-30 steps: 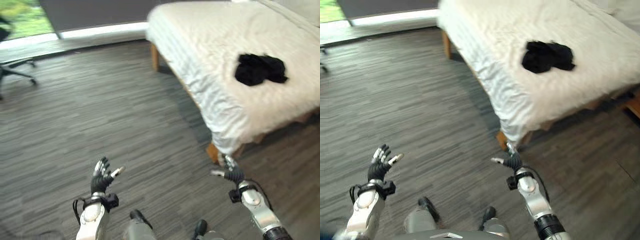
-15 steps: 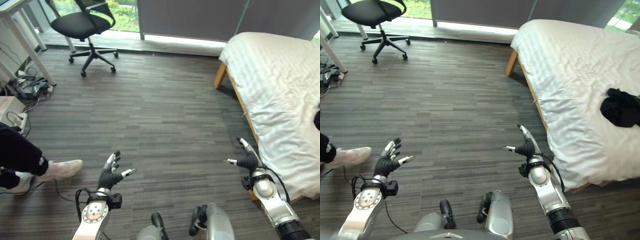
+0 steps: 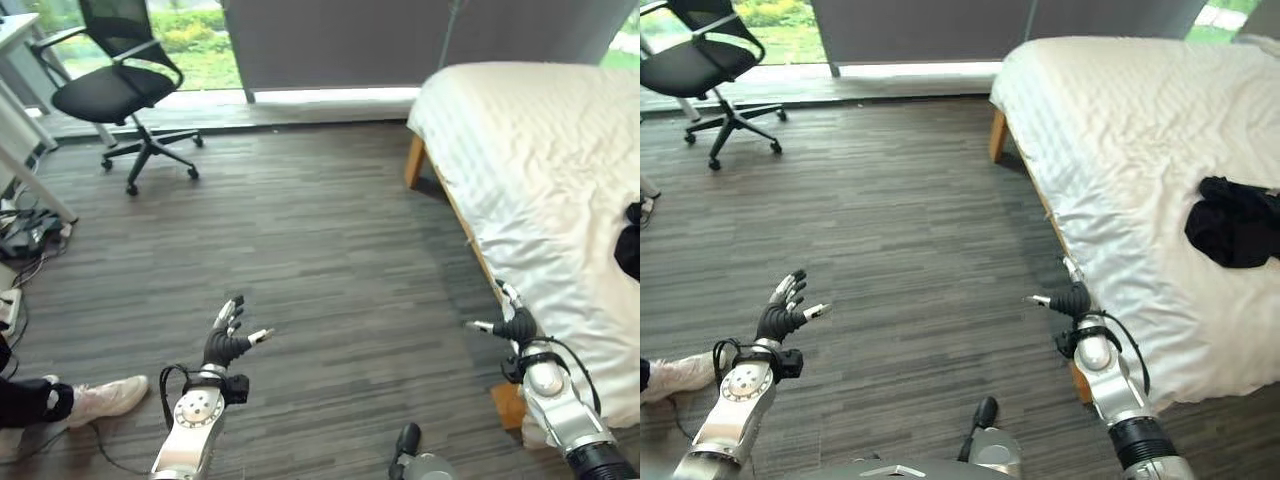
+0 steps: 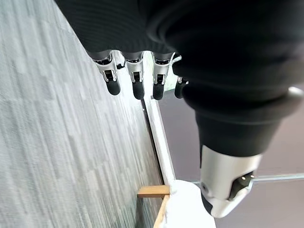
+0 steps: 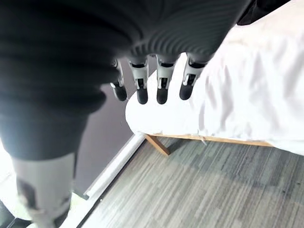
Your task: Pick up bed clothes into laundry basket.
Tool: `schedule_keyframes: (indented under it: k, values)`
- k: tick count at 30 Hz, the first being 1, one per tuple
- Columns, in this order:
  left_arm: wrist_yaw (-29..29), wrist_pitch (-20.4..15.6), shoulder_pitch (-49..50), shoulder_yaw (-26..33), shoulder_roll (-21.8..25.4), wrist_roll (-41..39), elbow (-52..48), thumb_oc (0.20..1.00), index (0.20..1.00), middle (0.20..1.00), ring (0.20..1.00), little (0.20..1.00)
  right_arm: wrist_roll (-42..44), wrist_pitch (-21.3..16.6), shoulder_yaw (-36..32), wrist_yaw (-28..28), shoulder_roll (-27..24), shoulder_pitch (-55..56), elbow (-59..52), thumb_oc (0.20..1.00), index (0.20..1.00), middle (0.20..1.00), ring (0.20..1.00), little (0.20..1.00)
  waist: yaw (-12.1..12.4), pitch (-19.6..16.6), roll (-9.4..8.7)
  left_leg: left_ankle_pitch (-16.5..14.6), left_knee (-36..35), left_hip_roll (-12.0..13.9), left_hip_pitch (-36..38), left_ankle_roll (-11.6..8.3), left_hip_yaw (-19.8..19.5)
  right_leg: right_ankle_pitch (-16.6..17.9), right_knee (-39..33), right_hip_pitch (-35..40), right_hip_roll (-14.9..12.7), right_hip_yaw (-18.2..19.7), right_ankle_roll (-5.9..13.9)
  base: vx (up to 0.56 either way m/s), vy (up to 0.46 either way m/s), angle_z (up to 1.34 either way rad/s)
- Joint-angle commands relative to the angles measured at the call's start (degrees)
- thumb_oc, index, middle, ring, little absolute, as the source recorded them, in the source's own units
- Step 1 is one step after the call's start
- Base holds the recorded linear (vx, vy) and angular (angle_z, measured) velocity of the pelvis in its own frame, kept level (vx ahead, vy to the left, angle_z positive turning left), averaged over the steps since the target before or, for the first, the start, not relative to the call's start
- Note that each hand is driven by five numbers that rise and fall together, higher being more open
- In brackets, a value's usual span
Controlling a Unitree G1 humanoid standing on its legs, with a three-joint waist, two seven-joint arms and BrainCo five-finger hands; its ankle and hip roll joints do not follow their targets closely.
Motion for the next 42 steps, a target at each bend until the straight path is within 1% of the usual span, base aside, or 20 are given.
schedule_keyframes:
  k: [1, 5, 7, 10, 11, 16, 18, 20, 22, 24, 25, 26, 30, 33, 34, 35, 36, 37, 40, 42]
  values:
    - [1.7, -3.5, -3.4, 0.1, 1.2, -1.7, -3.5, 1.0, 1.0, 1.0, 1.0, 1.0, 4.0, -3.0, -5.3, -1.3, -0.9, -3.3, -4.8, 1.0, 1.0, 1.0, 1.0, 1.0, 0.6, 4.0, -1.04, 3.8, 17.4, 5.7, -4.1, -6.73, -2.9, -7.1, 0.8, 4.7, -1.0, 2.4, 2.29, 0.23, -0.092, -0.78]
    - [1.4, -3.0, -2.5, -1.4, -1.1, -1.7, -5.3, 1.0, 1.0, 1.0, 1.0, 1.0, 4.5, -2.8, -7.0, -1.6, 1.4, 0.1, -7.2, 1.0, 1.0, 1.0, 1.0, 1.0, -0.3, 4.3, -1.85, -1.1, 14.4, 0.9, -9.1, -2.35, -5.8, -7.5, 0.8, 4.8, -1.6, 7.7, 2.55, 0.14, 0.068, -0.72]
    - [1.2, -2.9, -2.2, -1.8, -1.7, -1.8, -5.8, 1.0, 1.0, 1.0, 1.0, 1.0, 4.7, -2.9, -7.2, -1.4, 2.0, 0.7, -7.6, 1.0, 1.0, 1.0, 1.0, 1.0, -0.6, 4.2, -1.59, -2.4, 11.5, -0.1, -9.3, -1.66, -6.8, -7.8, 0.8, 4.9, -1.7, 9.4, 2.97, 0.16, 0.127, -1.0]
    - [1.3, -2.8, -1.5, -3.0, -2.7, -1.8, -6.7, 1.0, 1.0, 1.0, 1.0, 1.0, 5.8, -3.6, -6.1, -1.0, 3.2, 1.6, -6.9, 1.0, 1.0, 1.0, 1.0, 1.0, -0.1, 4.0, 0.54, 1.3, -5.7, -3.0, -8.7, -1.38, -13.9, -8.0, 0.8, 5.2, -0.7, 15.1, 4.89, 0.32, 0.293, -1.12]
    - [2.0, -3.6, -2.2, -4.5, -3.4, -1.6, -6.9, 1.0, 1.0, 1.0, 1.0, 1.0, 6.6, -4.2, -5.8, -0.8, 3.1, 1.9, -5.9, 1.0, 1.0, 1.0, 1.0, 1.0, 0.8, 4.4, 1.83, 5.5, -15.0, -2.5, -10.0, -2.86, -21.3, -9.4, 0.8, 6.7, 0.1, 20.4, 5.53, 0.4, 0.312, -1.54]
    - [1.7, -3.9, -3.6, -5.5, -3.4, -0.4, -7.4, 1.0, 1.0, 1.0, 1.0, 1.0, 7.5, -4.7, -8.5, -0.2, 2.4, 4.9, -7.7, 1.0, 1.0, 1.0, 1.0, 1.0, 0.2, 3.0, 3.2, 7.3, -16.8, 0.5, -11.4, -3.55, -18.6, -11.3, 0.8, 8.8, -0.5, 23.4, 6.57, 0.31, 0.257, -1.38]
    - [1.3, -3.5, -3.6, -5.8, -3.0, 0.3, -7.9, 1.0, 1.0, 1.0, 1.0, 1.0, 6.4, -4.6, -10.4, 0.1, 2.3, 6.9, -8.5, 1.0, 1.0, 1.0, 1.0, 1.0, -0.1, 1.9, 3.14, 6.9, -16.8, 0.0, -9.4, -2.45, -16.9, -11.9, 6.3, 8.3, -1.4, 24.0, 7.08, 0.33, 0.282, -0.76]
    - [2.1, -3.1, -4.3, -5.1, -1.7, 1.3, -8.3, 1.0, 1.0, 1.0, 1.0, 1.0, 4.8, -4.1, -9.9, 0.1, 2.4, 5.3, -8.6, 1.0, 1.0, 1.0, 1.0, 1.0, 0.2, 2.9, 3.01, 5.9, -16.8, 0.1, -6.4, -0.71, -13.0, -8.7, 18.7, 1.2, -3.9, 21.7, 10.04, 0.19, 0.277, -0.57]
    - [3.5, -3.0, -5.6, -4.6, -0.1, 2.0, -8.3, 1.0, 1.0, 1.0, 1.0, 1.0, 3.5, -3.7, -8.7, -0.2, 1.8, 2.1, -8.8, 1.0, 1.0, 1.0, 1.0, 1.0, 1.1, 3.9, 3.52, 5.1, -16.8, 0.6, -4.9, 0.1, -9.3, -4.3, 28.0, -4.8, -8.3, 13.5, 11.89, 0.08, 0.264, -1.22]
    - [4.0, -3.0, -6.4, -3.6, 1.1, 1.9, -8.6, 1.0, 1.0, 1.0, 1.0, 1.0, 3.2, -3.6, -8.4, -0.4, 1.7, 0.4, -9.5, 1.0, 1.0, 1.0, 1.0, 1.0, 1.4, 3.6, 3.06, 2.9, -16.8, -0.2, -3.0, 0.27, -7.0, -5.1, 31.7, -6.8, -12.0, 6.0, 12.26, 0.2, 0.198, -1.23]
    - [3.9, -3.2, -6.3, -3.4, 1.3, 1.8, -9.0, 1.0, 1.0, 1.0, 1.0, 1.0, 3.1, -3.7, -8.5, -0.5, 1.4, 0.0, -10.0, 1.0, 1.0, 1.0, 1.0, 1.0, 1.6, 3.7, 2.74, 2.7, -16.8, -0.6, -2.5, 0.38, -6.3, -5.9, 30.0, -7.5, -11.5, 3.7, 11.81, 0.37, 0.077, -0.43]
    - [3.7, -3.2, -5.8, -3.1, 1.3, 1.6, -9.6, 1.0, 1.0, 1.0, 1.0, 1.0, 3.0, -3.9, -9.1, -1.3, 1.4, -0.1, -10.4, 1.0, 1.0, 1.0, 1.0, 1.0, 0.8, 3.6, 2.23, 1.4, -16.8, -0.9, -1.2, -0.03, -6.0, -8.7, 21.6, -8.0, -6.3, 2.4, 9.67, 0.25, 0.007, -0.09]
    - [2.7, -3.5, -5.1, -2.6, 0.8, 1.9, -9.3, 1.0, 1.0, 1.0, 1.0, 1.0, 2.6, -3.9, -10.3, -1.8, 1.0, 0.4, -11.1, 1.0, 1.0, 1.0, 1.0, 1.0, 1.5, 2.4, 1.41, -0.4, -16.8, -1.5, 0.3, -1.1, -5.2, -5.6, 7.7, -5.6, -4.4, -0.9, 8.65, 0.23, -0.089, 0.08]
    - [2.7, -3.3, -4.6, -2.3, -0.3, 1.6, -8.2, 1.0, 1.0, 1.0, 1.0, 1.0, 2.6, -3.7, -10.1, -2.2, 1.1, 0.5, -10.2, 1.0, 1.0, 1.0, 1.0, 1.0, 2.1, 1.3, 1.46, -1.1, -15.6, -2.3, 2.9, -1.65, -5.1, -4.6, 3.4, -1.9, -3.0, -1.7, 7.18, 0.24, -0.125, 0.3]
    - [2.5, -3.7, -4.1, -1.9, -0.7, 0.6, -8.9, 1.0, 1.0, 1.0, 1.0, 1.0, 2.9, -3.7, -10.0, -2.2, 0.4, 0.0, -10.1, 1.0, 1.0, 1.0, 1.0, 1.0, 2.8, 1.7, 1.46, -2.9, -6.0, -1.3, 0.4, -2.99, -4.8, -5.5, 2.0, 1.3, -2.6, -1.7, 5.6, 0.29, -0.2, 0.14]
    - [2.4, -3.7, -4.0, -1.9, -0.7, 0.6, -9.0, 1.0, 1.0, 1.0, 1.0, 1.0, 2.9, -3.7, -10.0, -2.2, 0.4, 0.0, -10.1, 1.0, 1.0, 1.0, 1.0, 1.0, 2.8, 1.8, 1.53, -3.5, -4.8, -0.9, -0.1, -3.16, -5.0, -5.5, 1.8, 1.5, -2.4, -1.7, 5.45, 0.18, -0.165, -0.02]
    - [2.3, -3.9, -3.6, -1.6, -1.0, 0.3, -9.3, 1.0, 1.0, 1.0, 1.0, 1.0, 2.9, -3.6, -10.3, -2.3, -0.2, -0.1, -10.1, 1.0, 1.0, 1.0, 1.0, 1.0, 3.2, 2.2, 1.47, -2.8, 0.0, 0.1, -1.7, -3.77, -5.0, -6.3, 1.2, 3.1, -2.1, -1.3, 4.86, 0.16, -0.164, -0.2]
    - [3.0, -4.5, -3.6, -1.4, -1.4, -0.7, -9.9, 1.0, 1.0, 1.0, 1.0, 1.0, 3.0, -3.5, -10.2, -3.0, -0.8, -1.1, -9.9, 1.0, 1.0, 1.0, 1.0, 1.0, 4.4, 3.6, 1.94, -0.2, 12.3, 3.1, -6.2, -5.64, -7.2, -8.4, 0.8, 5.9, -1.3, -0.8, 2.95, 0.16, -0.165, -0.29]
    - [3.6, -4.5, -3.8, -1.0, -1.1, -0.1, -10.0, 1.0, 1.0, 1.0, 1.0, 1.0, 3.1, -3.2, -10.2, -3.1, -1.0, -1.6, -9.5, 1.0, 1.0, 1.0, 1.0, 1.0, 4.6, 4.4, 2.49, 0.8, 16.9, 4.2, -8.9, -6.12, -8.6, -10.1, 0.8, 7.3, -0.4, -0.1, 1.95, 0.17, -0.069, -0.35]
    - [4.4, -4.6, -4.5, 0.0, -0.1, 0.9, -11.0, 1.0, 1.0, 1.0, 1.0, 1.0, 3.6, -3.1, -10.4, -2.8, -1.2, -1.5, -9.3, 1.0, 1.0, 1.0, 1.0, 1.0, 4.5, 4.4, 2.89, -0.7, 14.4, 3.2, -10.1, -4.79, -8.7, -10.8, 0.8, 7.5, -0.7, 1.3, 2.5, 0.22, 0.075, -0.28]
